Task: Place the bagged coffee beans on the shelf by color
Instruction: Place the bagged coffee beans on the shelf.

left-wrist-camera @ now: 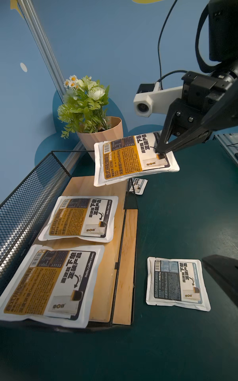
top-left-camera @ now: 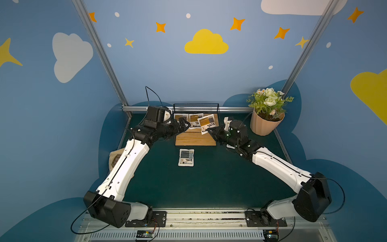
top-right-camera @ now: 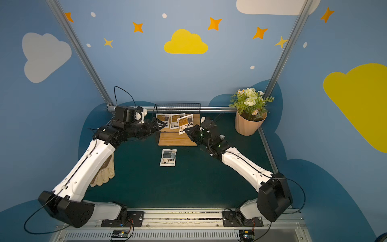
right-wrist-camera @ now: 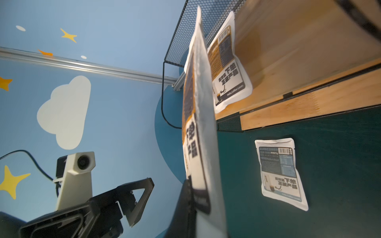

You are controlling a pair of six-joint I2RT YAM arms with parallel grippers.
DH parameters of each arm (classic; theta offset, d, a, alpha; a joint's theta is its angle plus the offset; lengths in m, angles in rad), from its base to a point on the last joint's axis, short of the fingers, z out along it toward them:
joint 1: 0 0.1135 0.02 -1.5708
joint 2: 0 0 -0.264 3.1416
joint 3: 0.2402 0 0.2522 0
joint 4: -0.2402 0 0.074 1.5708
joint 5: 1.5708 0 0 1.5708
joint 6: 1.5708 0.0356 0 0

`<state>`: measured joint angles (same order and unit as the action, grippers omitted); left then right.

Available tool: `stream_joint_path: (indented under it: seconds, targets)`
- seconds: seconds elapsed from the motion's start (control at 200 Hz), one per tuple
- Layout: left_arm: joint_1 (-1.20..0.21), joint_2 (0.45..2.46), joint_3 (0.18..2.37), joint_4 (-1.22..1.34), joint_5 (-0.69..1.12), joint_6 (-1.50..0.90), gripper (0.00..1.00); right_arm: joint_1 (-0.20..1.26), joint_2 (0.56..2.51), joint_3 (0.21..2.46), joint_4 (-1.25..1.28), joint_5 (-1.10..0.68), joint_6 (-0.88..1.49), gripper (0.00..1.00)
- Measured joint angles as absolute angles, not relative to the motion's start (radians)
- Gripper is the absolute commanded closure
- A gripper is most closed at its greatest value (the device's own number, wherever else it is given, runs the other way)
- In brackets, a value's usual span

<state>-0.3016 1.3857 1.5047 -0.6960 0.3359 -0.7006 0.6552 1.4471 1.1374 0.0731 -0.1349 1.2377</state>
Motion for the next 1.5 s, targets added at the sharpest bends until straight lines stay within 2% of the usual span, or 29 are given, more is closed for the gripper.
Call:
stream_joint_path:
  seconds: [0.716,1.437,1.502]
  targets:
    - [-0.302,1.493,1.530,-0.640,0.393,-0.646,0.00,0.560,1.692,1.345,0.077,-0.063,1.249,1.00]
    - [-0.302,1.493,1.530,-0.627,0.392,-0.635,0.00,0.535,1.793,1.393,0.068,-0.097,1.261,1.00]
    - [-0.302,1.493,1.530,-0.627,0.392,-0.635,0.00,0.535,1.793,1.393,0.066,-0.098,1.261,0.86]
